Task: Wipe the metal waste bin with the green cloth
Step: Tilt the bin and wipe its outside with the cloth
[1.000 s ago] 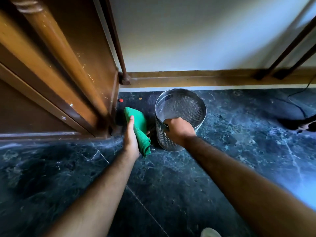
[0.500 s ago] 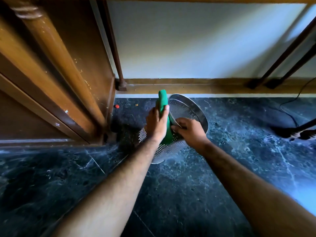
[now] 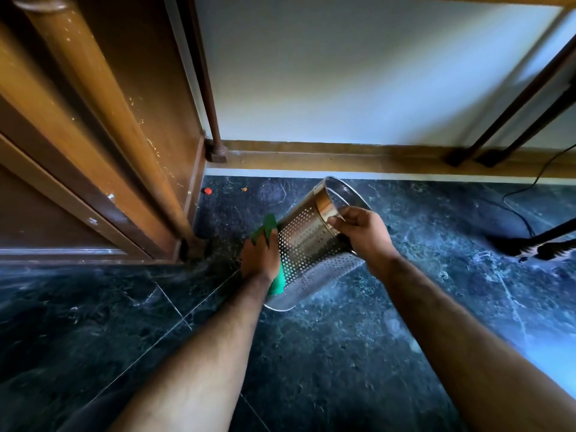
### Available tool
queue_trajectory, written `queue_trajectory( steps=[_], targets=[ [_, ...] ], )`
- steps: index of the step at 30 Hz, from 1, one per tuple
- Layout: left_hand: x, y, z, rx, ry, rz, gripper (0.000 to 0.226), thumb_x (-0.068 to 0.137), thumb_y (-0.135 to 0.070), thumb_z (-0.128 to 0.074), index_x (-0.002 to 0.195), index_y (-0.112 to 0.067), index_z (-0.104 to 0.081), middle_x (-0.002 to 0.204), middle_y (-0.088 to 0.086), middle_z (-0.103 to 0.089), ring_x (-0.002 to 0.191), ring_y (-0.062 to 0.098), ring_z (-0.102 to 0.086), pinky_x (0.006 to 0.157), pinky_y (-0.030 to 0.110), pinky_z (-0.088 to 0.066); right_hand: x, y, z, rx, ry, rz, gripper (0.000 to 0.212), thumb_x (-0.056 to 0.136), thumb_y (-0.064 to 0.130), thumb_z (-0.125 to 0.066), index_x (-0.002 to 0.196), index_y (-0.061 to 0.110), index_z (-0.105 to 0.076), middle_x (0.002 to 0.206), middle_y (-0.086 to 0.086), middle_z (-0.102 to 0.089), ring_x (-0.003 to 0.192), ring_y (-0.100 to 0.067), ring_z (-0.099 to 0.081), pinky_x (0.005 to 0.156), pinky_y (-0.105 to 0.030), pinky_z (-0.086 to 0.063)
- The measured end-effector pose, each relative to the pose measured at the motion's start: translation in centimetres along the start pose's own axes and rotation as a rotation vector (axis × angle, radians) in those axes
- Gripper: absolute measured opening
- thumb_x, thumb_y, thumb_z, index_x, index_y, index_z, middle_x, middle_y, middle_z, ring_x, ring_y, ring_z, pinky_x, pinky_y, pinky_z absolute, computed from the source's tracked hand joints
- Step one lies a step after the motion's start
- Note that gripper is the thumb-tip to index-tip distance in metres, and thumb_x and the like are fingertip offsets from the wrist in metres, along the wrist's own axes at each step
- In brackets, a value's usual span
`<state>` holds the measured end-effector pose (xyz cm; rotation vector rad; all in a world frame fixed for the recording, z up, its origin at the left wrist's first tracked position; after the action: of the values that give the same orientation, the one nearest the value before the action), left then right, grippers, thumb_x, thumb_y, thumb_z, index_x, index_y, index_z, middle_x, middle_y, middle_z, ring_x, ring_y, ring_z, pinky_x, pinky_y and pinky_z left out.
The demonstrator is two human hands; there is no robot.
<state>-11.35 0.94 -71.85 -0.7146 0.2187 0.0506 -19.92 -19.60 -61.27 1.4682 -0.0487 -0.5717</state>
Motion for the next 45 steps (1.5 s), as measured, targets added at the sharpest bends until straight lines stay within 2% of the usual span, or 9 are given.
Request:
queue_trajectory(
  steps=[5, 12, 15, 18, 25, 28, 32, 38, 45],
  targets=[
    [1.0, -11.7, 2.3, -0.231, -0.017, -0.207, 0.052, 0.101, -0.055, -0.035, 0.104, -0.018, -0.071, 0.077, -0.003, -0.064, 0.058, 0.013, -0.059, 0.036, 0.011, -0.031, -1.5, 0.7, -1.4, -0.075, 0.179, 0.058, 0.002, 0.090, 0.003, -0.068, 0.092, 0.004, -0.070, 0.074, -0.003, -0.074, 0.066, -0.017, -0.065, 0.063, -0.029, -0.054],
    [-3.9, -10.4, -0.3, -0.245, 0.034, -0.350, 0.052, 0.099, -0.053, -0.036, 0.132, -0.018, -0.058, 0.123, 0.014, -0.063, 0.110, 0.032, -0.062, 0.082, 0.032, -0.046, -2.0, 0.5, 0.2, -0.174, 0.062, 0.098, 0.020, 0.084, -0.001, -0.074, 0.103, 0.006, -0.071, 0.089, -0.003, -0.077, 0.072, -0.006, -0.068, 0.069, -0.019, -0.054],
    [-4.1, -4.5, -2.7, -0.001, 0.126, -0.274, 0.053, 0.102, -0.050, -0.034, 0.145, -0.022, -0.046, 0.138, 0.014, -0.057, 0.122, 0.035, -0.056, 0.100, 0.042, -0.046, -1.7, -0.8, 3.4, -0.274, -0.253, 0.001, 0.013, 0.085, 0.025, -0.077, 0.076, 0.018, -0.070, 0.069, 0.006, -0.070, 0.064, -0.014, -0.061, 0.055, -0.025, -0.046],
    [-2.7, -0.6, -3.2, 0.054, 0.151, -0.184, 0.054, 0.103, -0.044, -0.038, 0.147, -0.016, -0.045, 0.144, 0.021, -0.054, 0.128, 0.038, -0.053, 0.109, 0.044, -0.041, -1.8, -2.9, 5.0, -0.200, -0.280, -0.086, 0.019, 0.085, 0.033, -0.077, 0.073, 0.018, -0.071, 0.051, 0.013, -0.065, 0.054, -0.007, -0.057, 0.042, -0.016, -0.041],
    [-0.4, -6.7, -2.3, -0.075, 0.249, -0.073, 0.051, 0.097, -0.058, -0.039, 0.128, -0.025, -0.063, 0.121, 0.016, -0.071, 0.105, 0.037, -0.068, 0.088, 0.040, -0.055, -2.2, -1.5, 1.8, -0.172, -0.054, -0.030, 0.016, 0.084, 0.022, -0.078, 0.092, 0.008, -0.076, 0.091, -0.022, -0.078, 0.076, -0.034, -0.072, 0.072, -0.050, -0.058],
    [-1.2, -13.2, -0.8, -0.258, 0.177, -0.223, 0.056, 0.088, -0.062, -0.042, 0.119, -0.024, -0.067, 0.112, 0.011, -0.073, 0.096, 0.031, -0.071, 0.080, 0.038, -0.059, -2.2, -0.9, 0.9, -0.285, 0.046, 0.059, 0.009, 0.086, 0.011, -0.075, 0.093, 0.005, -0.074, 0.090, -0.023, -0.077, 0.071, -0.022, -0.067, 0.065, -0.038, -0.054],
    [-3.5, -14.2, 0.7, -0.292, 0.085, -0.413, 0.055, 0.091, -0.057, -0.040, 0.125, -0.020, -0.062, 0.120, 0.011, -0.066, 0.104, 0.026, -0.065, 0.086, 0.038, -0.054, -2.5, -1.0, 0.5, -0.456, 0.163, 0.095, 0.025, 0.083, 0.006, -0.076, 0.072, 0.026, -0.065, 0.058, 0.016, -0.067, 0.048, 0.009, -0.053, 0.050, -0.011, -0.042],
    [-4.6, -0.1, -0.7, -0.081, 0.128, -0.163, 0.053, 0.102, -0.043, -0.040, 0.141, -0.010, -0.051, 0.140, 0.019, -0.056, 0.128, 0.034, -0.054, 0.105, 0.040, -0.042, -1.2, -0.9, 1.4, -0.241, -0.078, 0.012, 0.015, 0.085, 0.019, -0.075, 0.099, 0.012, -0.076, 0.095, -0.009, -0.080, 0.093, -0.032, -0.075, 0.086, -0.050, -0.060],
    [-0.9, 0.9, -0.6, -0.045, 0.293, 0.110, 0.053, 0.106, -0.040, -0.029, 0.136, -0.004, -0.055, 0.138, 0.027, -0.058, 0.125, 0.040, -0.057, 0.103, 0.041, -0.045, -0.8, 0.2, -0.9, -0.416, -0.087, 0.110, 0.012, 0.082, 0.026, -0.076, 0.072, 0.022, -0.072, 0.069, 0.004, -0.074, 0.064, -0.016, -0.068, 0.061, -0.032, -0.051]
  ],
)
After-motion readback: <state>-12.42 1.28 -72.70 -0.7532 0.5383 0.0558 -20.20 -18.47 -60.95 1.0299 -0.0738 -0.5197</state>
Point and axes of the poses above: each hand's wrist, its own x-axis towards the middle knuckle, its own z-axis out of the back of the hand, y = z × x, the point moved 8 cm from there along x, towards the middle knuckle
